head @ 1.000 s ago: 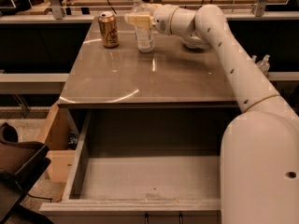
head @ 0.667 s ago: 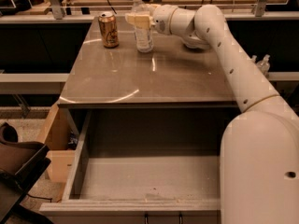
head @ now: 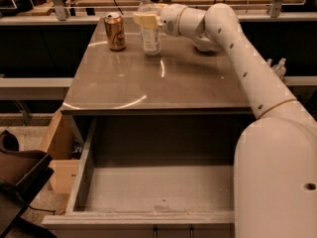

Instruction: Place blue plastic bottle into top drawer

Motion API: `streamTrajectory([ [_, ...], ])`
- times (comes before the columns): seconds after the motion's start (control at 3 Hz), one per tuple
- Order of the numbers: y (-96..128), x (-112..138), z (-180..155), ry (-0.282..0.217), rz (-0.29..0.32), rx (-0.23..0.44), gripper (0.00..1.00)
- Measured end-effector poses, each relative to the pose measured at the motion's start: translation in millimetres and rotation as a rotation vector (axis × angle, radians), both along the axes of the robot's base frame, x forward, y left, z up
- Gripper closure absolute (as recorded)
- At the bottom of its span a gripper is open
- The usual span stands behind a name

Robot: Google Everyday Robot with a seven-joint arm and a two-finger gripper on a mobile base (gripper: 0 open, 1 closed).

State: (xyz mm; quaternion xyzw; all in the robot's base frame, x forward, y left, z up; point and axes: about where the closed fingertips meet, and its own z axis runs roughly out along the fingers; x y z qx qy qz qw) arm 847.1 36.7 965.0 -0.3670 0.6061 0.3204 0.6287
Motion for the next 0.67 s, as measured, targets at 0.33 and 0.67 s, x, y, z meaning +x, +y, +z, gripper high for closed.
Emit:
streamTrajectory([
  [0.33, -13.8, -19.5, 19.3, -0.001, -0.032, -0.013, 1.00],
  [0.67, -45.1, -63.2, 66.1, -0.031, -0.121, 0.005, 1.00],
])
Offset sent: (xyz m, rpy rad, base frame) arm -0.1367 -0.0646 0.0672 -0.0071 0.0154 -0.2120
